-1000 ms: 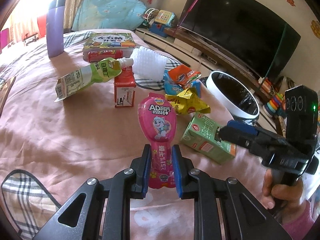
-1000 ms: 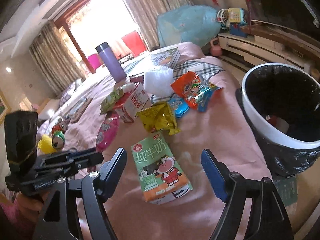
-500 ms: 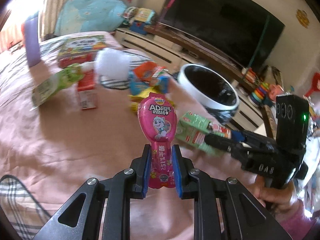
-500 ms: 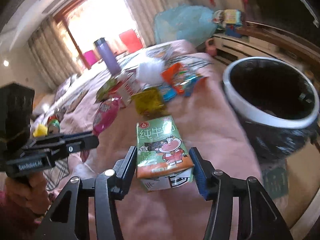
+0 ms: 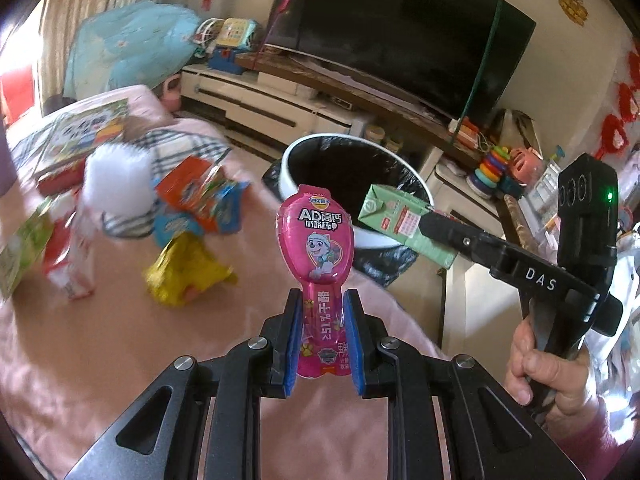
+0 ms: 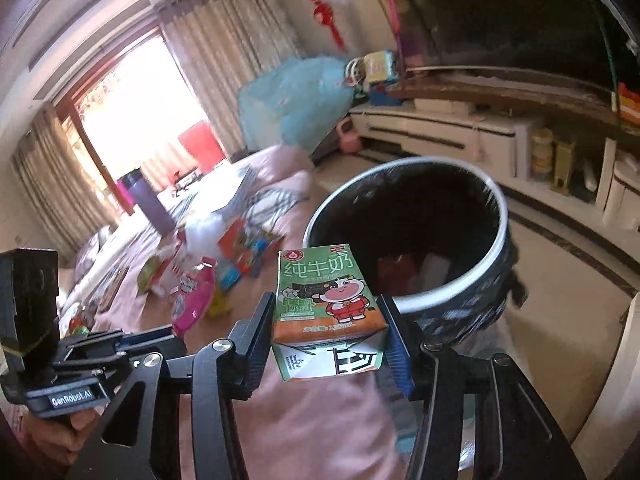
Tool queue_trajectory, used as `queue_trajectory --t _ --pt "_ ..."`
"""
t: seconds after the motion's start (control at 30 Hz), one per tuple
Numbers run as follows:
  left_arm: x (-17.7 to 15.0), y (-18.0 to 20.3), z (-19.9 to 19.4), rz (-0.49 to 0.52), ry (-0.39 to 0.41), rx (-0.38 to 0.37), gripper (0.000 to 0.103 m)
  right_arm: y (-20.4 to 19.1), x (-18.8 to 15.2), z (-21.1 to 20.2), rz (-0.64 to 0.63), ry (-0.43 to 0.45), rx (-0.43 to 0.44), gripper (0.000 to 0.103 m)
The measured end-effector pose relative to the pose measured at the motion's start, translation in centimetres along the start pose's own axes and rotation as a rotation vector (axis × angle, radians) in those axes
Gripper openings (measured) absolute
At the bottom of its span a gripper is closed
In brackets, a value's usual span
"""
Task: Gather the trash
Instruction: 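Carry bottle and carton over the bin and open both tools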
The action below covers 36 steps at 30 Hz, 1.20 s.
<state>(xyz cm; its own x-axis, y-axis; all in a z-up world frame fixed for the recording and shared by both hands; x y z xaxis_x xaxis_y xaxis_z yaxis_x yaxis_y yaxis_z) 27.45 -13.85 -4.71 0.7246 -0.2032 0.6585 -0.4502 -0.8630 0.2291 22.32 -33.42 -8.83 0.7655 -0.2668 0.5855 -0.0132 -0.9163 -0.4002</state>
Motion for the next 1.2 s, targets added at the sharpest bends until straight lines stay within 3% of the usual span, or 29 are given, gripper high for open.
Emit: queue_trajectory --t 0.43,0.87,0.93,1.03,1.2 --pt "5.5 1.2 6.5 0.038 -0.034 -0.006 0.019 3.3 4.4 2.4 0.027 0.029 -0.073 0.051" --pt "9.2 1.8 11.5 0.059 -0.067 0.013 0.021 6.0 6.5 4.2 0.045 0.018 -0.116 0.051" --pt "9.6 1.5 11.9 0.047 -0.063 0.017 0.028 6.6 6.8 4.5 0.057 0.021 -0.121 0.051" --pt "9.8 1.3 11.7 0.025 -0.049 0.027 0.058 7.2 7.1 4.6 0.085 0.017 -0.108 0.054" --pt "8.4 1.2 9.6 0.015 -0.007 0.034 0.060 7.1 6.7 3.8 0.103 0.040 -0.098 0.074"
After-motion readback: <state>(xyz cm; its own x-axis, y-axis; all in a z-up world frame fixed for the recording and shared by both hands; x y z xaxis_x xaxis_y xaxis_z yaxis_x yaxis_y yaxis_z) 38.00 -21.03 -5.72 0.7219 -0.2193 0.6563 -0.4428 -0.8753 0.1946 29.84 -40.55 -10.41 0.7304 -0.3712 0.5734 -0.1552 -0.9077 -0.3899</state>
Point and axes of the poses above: each gripper's, at about its wrist camera, not at the fingertips, and z roughly the way its jaws point, y to its right, x to its top, the point moved 5 cm from there along z, roughly the way its jaws point, and after that the axes turned 6 degrees about z, right-handed, at the moved point
